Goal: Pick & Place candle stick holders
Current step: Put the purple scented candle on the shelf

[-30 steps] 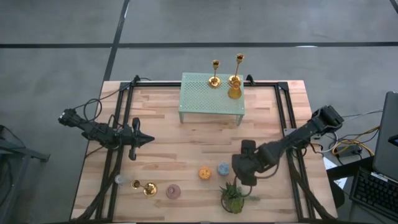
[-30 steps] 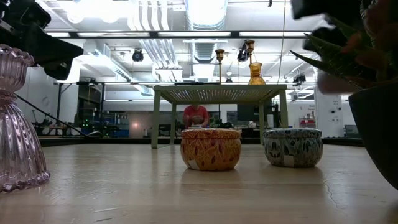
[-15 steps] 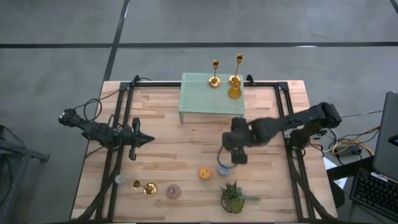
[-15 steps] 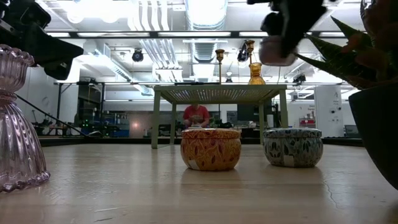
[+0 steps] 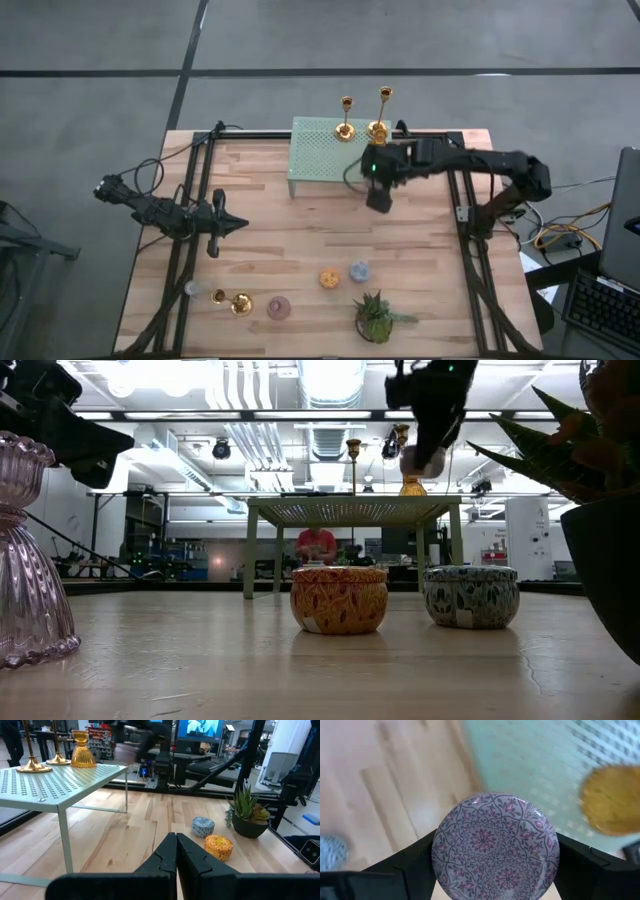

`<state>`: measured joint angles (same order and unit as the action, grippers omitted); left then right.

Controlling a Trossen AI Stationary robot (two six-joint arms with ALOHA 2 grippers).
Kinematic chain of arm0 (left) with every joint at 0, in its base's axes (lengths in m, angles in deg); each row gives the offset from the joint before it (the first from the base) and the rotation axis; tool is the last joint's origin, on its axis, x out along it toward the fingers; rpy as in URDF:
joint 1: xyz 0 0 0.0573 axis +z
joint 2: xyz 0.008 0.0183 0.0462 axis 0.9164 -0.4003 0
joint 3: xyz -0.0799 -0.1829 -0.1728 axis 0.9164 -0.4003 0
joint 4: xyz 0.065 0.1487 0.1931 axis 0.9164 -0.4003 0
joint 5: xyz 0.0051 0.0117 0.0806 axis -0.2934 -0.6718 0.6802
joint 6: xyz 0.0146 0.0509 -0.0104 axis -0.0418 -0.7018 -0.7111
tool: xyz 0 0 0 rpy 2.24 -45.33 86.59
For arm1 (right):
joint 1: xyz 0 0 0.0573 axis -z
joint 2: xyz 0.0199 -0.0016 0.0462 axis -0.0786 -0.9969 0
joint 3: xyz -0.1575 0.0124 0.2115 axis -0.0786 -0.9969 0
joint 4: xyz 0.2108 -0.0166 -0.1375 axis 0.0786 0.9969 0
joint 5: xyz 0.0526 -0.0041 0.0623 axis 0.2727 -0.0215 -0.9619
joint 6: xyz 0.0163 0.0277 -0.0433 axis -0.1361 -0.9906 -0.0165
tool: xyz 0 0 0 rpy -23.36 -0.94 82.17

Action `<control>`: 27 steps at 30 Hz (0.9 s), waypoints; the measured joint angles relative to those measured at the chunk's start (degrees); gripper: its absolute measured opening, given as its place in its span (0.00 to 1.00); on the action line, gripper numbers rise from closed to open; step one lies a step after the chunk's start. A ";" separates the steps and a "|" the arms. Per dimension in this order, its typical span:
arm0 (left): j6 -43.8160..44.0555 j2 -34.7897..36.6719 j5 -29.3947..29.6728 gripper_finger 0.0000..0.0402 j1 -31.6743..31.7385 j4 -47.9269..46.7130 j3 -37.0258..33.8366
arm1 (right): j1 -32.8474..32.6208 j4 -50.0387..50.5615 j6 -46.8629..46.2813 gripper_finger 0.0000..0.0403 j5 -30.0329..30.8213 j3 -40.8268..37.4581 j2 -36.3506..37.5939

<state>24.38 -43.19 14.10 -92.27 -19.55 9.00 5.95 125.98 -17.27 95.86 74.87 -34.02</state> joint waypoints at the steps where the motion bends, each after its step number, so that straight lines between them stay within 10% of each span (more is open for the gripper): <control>1: 0.01 0.02 0.02 0.01 0.02 0.00 0.00 | 1.75 0.11 -0.61 0.75 -0.82 -0.01 0.01; 27: 0.01 0.00 0.00 0.01 0.00 0.00 0.00 | 13.01 -2.29 -4.35 0.78 -6.25 -0.66 -2.81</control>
<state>24.40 -43.19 14.10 -92.27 -19.54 9.00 18.96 123.69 -21.62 89.61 74.22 -36.83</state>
